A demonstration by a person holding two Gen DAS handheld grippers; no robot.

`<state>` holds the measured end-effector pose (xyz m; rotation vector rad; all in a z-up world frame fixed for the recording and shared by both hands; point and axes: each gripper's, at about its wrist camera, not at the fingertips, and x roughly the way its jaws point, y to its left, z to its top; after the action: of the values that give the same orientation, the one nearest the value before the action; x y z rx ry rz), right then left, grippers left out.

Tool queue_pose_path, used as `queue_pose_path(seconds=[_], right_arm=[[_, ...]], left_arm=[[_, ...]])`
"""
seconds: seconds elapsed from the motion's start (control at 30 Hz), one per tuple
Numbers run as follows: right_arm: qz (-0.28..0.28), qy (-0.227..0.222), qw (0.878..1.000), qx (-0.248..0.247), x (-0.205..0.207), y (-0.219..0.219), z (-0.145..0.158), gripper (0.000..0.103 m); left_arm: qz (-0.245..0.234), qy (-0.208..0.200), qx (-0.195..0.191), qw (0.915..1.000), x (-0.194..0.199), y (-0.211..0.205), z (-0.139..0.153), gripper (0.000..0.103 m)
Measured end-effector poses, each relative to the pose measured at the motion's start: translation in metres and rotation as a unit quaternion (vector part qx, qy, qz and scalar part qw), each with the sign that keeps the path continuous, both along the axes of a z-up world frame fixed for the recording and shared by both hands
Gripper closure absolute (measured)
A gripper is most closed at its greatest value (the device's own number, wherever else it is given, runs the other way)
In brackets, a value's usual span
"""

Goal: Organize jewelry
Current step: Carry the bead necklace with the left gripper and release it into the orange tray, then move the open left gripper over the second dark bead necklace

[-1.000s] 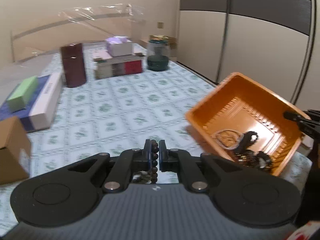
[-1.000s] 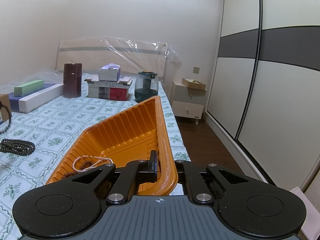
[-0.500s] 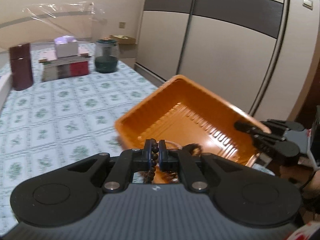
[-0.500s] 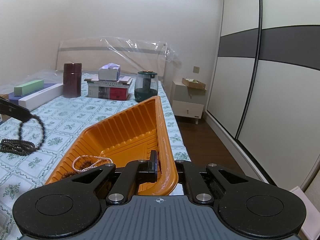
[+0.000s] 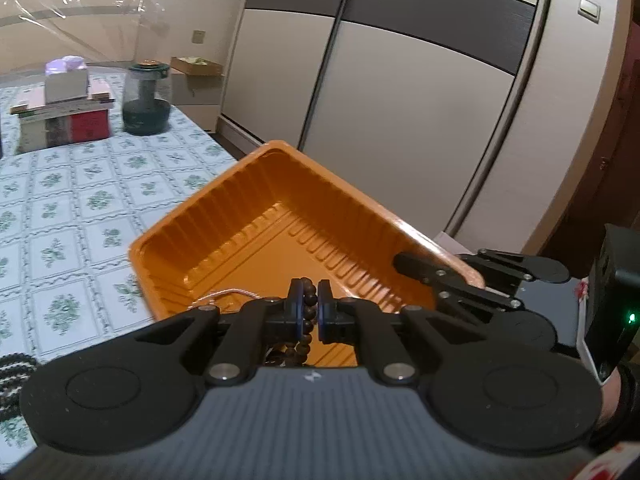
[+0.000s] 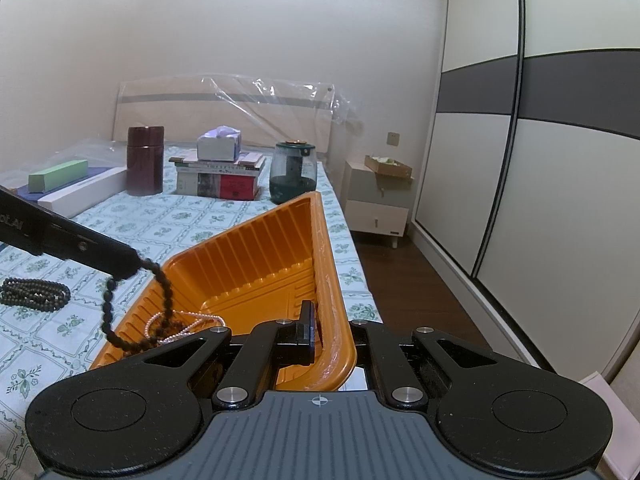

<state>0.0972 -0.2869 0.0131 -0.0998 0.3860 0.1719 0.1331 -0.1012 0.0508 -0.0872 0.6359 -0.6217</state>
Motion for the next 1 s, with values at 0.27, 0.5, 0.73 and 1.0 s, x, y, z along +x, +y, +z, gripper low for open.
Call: queue_pose_path(seconds=[0.27,0.5,0.73,1.0], right_arm=[[0.0,0.0,1.0,0.0,0.0,0.0,0.0,0.097],[0.0,0.001,1.0,0.001,0.0,0.0,0.0,0.097],[0.0,0.001,1.0,0.001,-0.001,0.001,0.0,0.097],[-0.001,0.001,1.0,0.002,-0.002,0.001,0.0,0.097]], left_arm=[[-0.017,0.002,0.002,0.9999,0.004,-0.018,-0.006,0.098],[-0.031,0.0,0.016,0.9994,0.005,-0.031,-0.012,0.096],[-0.006,-0.002,0.015,0.9999,0.004,-0.017,-0.013,0.084],[0.072,-0.007,0.038,0.9966,-0.005,0.032,-0.012,0.083]])
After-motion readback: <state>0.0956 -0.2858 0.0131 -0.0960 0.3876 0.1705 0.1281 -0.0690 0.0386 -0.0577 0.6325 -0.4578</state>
